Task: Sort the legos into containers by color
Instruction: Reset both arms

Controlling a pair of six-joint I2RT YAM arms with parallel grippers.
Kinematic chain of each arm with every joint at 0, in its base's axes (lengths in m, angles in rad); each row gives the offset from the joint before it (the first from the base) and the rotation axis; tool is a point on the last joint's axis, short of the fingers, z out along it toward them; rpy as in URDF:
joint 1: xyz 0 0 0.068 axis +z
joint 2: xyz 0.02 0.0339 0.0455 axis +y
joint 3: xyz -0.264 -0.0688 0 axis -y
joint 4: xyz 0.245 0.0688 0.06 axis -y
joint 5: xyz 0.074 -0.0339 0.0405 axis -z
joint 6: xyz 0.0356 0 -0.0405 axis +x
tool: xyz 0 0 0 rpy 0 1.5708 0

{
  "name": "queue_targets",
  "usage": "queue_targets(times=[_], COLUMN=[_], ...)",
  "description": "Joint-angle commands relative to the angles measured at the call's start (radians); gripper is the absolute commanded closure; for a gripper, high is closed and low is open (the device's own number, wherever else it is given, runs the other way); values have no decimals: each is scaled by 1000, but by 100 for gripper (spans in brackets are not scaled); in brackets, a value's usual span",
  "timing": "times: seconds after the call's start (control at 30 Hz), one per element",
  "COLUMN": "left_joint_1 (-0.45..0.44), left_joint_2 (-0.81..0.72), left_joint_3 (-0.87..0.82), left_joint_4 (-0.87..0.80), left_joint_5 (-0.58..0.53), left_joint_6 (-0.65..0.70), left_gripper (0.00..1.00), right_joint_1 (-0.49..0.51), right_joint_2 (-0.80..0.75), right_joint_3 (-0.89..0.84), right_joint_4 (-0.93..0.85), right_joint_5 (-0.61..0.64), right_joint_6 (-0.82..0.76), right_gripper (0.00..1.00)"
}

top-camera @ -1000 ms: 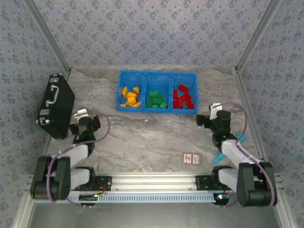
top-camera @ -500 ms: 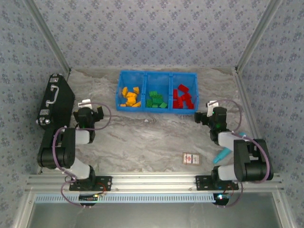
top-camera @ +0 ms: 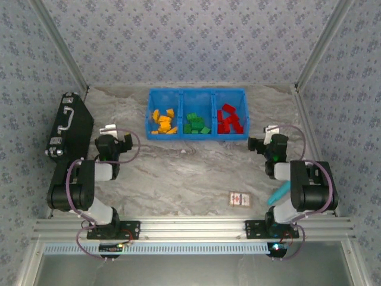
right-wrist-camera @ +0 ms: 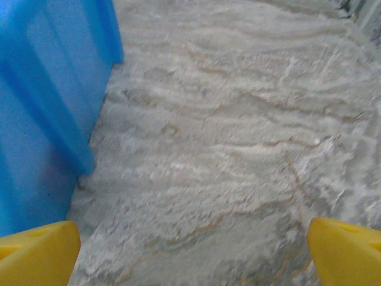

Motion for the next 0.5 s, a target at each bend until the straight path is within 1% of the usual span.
queue_targets(times=[0.0, 0.13, 0.23, 0.4, 0.47], left_joint_1=[3, 2, 2, 2, 2], left_joint_2=[3, 3, 3, 3, -1], left_joint_3=[0, 1, 0, 2, -9], left_joint_4=[31, 31, 29, 29, 46], left_joint_5=[15, 15, 16, 15, 8], left_joint_6=[10, 12, 10, 11, 8], left_gripper=[0, 0, 0, 0, 0], right_joint_1=[4, 22, 15, 19, 36], right_joint_2=[7, 6, 10, 9, 7], right_joint_3=[-2, 0, 10, 6, -8], right_joint_4=[63, 62, 47, 56, 79], right_joint_5=[9, 42, 25, 34, 69], right_joint_6=[14, 3, 8, 5, -2], right_gripper=[1, 1, 1, 1, 1])
